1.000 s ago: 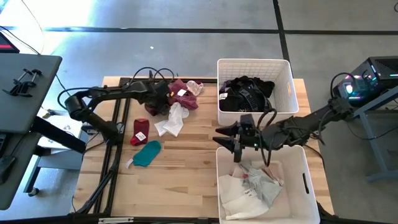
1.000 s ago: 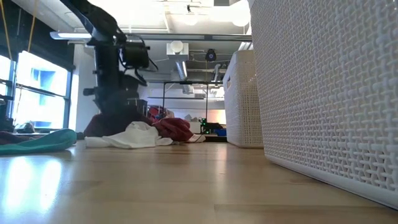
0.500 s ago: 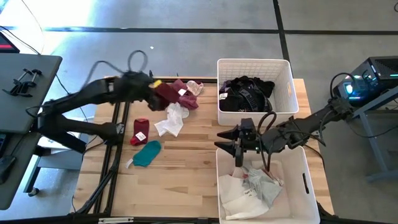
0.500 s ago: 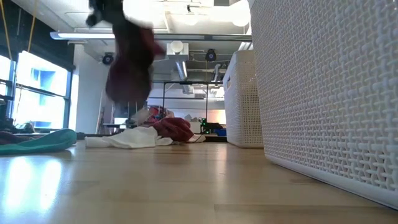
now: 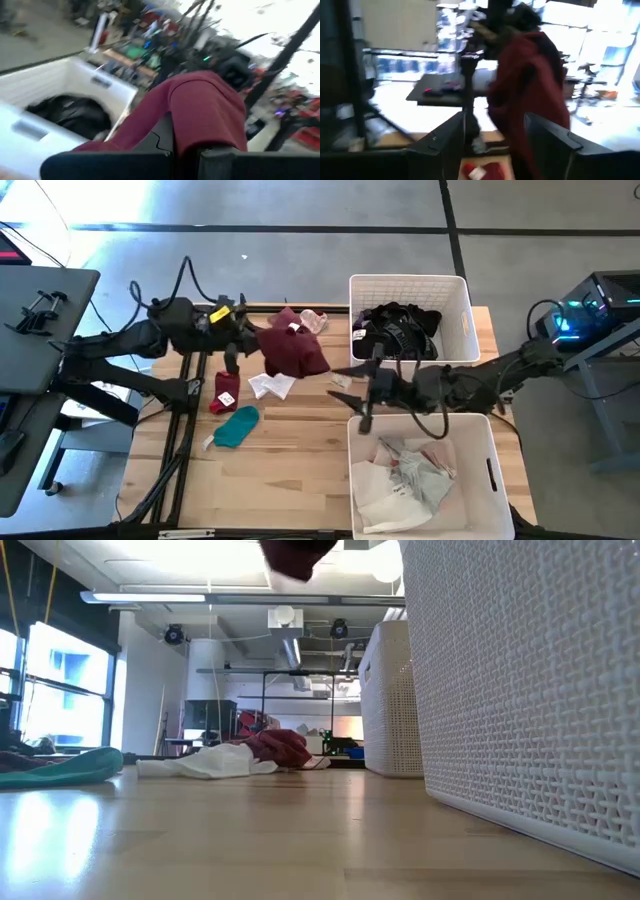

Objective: Sort clothes
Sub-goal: Put the red shirt into the top bin, then put the red sock into the top bin

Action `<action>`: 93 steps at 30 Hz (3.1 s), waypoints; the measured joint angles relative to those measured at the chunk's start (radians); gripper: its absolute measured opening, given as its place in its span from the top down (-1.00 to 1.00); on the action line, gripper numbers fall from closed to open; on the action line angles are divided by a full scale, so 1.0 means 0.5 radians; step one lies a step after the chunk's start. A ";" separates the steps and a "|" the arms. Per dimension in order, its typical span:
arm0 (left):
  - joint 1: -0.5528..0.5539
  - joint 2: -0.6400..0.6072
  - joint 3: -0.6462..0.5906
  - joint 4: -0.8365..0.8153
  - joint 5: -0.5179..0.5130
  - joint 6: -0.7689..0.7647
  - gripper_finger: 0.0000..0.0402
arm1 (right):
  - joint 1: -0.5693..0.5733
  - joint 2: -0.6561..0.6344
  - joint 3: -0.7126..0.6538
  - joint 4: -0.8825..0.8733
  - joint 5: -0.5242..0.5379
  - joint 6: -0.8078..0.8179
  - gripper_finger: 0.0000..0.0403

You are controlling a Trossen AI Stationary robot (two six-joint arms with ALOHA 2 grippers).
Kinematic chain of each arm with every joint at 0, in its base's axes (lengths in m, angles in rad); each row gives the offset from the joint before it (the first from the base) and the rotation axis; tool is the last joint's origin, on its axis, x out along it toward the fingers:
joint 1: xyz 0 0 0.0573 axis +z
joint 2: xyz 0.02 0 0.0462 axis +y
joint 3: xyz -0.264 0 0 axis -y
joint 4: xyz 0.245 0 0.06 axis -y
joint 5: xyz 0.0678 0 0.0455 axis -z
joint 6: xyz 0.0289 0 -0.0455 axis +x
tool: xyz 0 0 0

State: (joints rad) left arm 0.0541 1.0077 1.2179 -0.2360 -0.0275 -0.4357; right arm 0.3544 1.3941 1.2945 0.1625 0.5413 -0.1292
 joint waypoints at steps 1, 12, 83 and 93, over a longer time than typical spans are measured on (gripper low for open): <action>-0.018 0.027 0.000 0.085 0.011 0.001 1.00 | -0.017 0.016 0.000 0.051 0.032 -0.012 0.06; -0.090 0.369 -0.002 0.733 0.298 -0.056 1.00 | -0.273 0.041 0.000 0.252 -0.383 0.251 -0.20; 0.876 0.191 0.002 -0.937 -0.036 0.346 0.07 | -1.417 -0.393 0.000 -2.208 -0.302 1.854 0.10; 0.983 0.804 -0.048 -2.095 -0.019 0.368 0.07 | -0.879 -0.240 0.000 -1.185 -0.124 1.541 0.10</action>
State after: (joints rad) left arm 0.5454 1.4095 1.1941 -1.2834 -0.0368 -0.2516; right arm -0.0850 1.2743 1.2945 -0.4301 0.4791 0.6414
